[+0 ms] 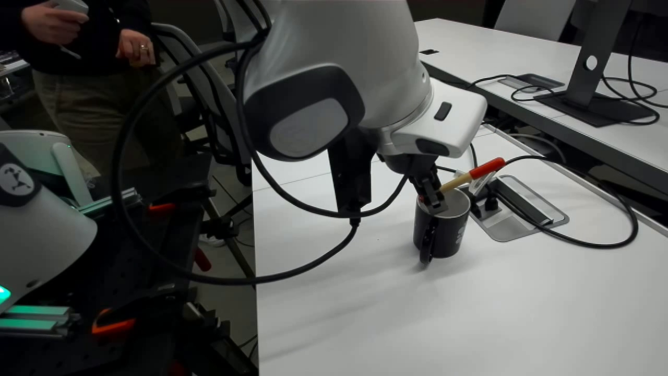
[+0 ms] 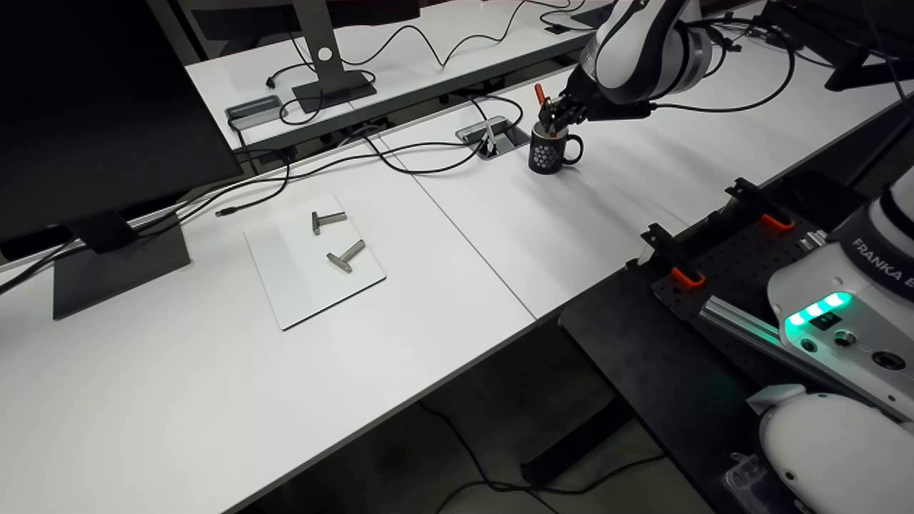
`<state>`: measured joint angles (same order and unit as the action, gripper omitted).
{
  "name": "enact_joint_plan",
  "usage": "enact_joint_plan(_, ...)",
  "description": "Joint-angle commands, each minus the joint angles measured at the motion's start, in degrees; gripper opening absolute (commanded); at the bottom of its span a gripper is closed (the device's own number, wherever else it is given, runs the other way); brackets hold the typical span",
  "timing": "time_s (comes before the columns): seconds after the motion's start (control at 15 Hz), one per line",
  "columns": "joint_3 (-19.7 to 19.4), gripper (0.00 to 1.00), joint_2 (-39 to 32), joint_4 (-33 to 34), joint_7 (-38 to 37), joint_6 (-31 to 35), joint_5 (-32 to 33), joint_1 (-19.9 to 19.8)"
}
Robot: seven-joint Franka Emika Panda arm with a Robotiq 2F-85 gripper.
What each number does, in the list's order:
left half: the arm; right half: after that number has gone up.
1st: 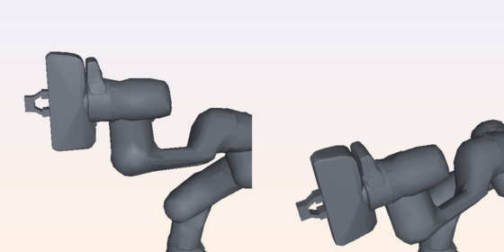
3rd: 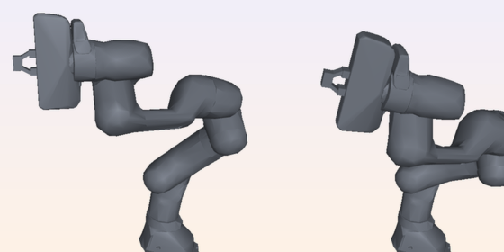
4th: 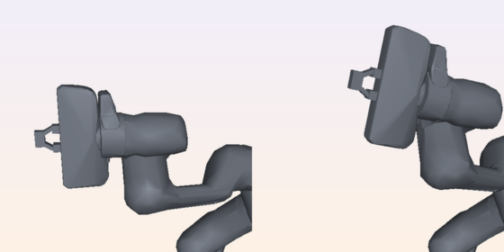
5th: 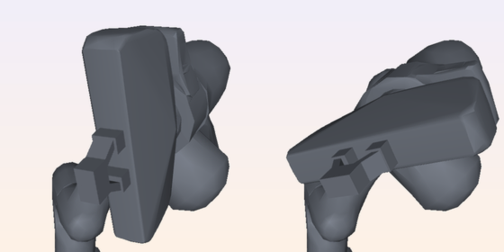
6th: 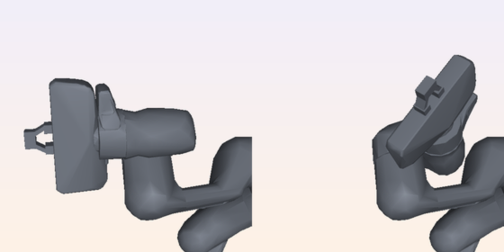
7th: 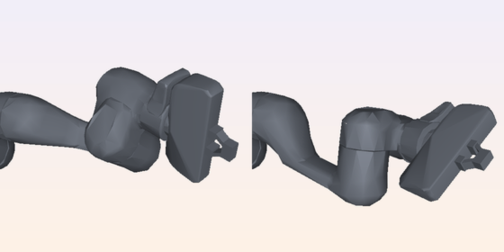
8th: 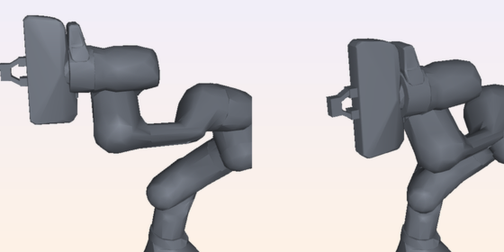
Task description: Put the marker in the mug
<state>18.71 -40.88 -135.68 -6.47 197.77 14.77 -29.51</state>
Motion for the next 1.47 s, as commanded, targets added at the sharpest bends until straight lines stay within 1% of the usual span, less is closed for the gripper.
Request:
enact_joint_plan(0.0,0.3,0.08,-0.6,0.7,0.0,0.6,-0.9,-0.4)
enact_joint_plan(0.27,0.3,0.08,-0.4,0.7,-0.3,0.5,-1.1,-0.4)
enact_joint_plan(0.33,0.2,0.55,-0.5,0.3,-0.6,0.5,-1.4,-0.3)
enact_joint_plan(0.4,0.2,0.56,-0.5,0.2,-0.6,0.6,-1.5,-0.2)
enact_joint_plan(0.47,0.2,0.6,-0.5,0.1,-0.8,0.6,-1.6,-0.2)
enact_joint_plan(0.87,0.7,0.99,-0.4,0.3,-1.3,0.3,-1.6,-0.6)
enact_joint_plan(1.4,1.5,1.0,0.6,0.1,-1.3,0.2,-1.3,-0.7)
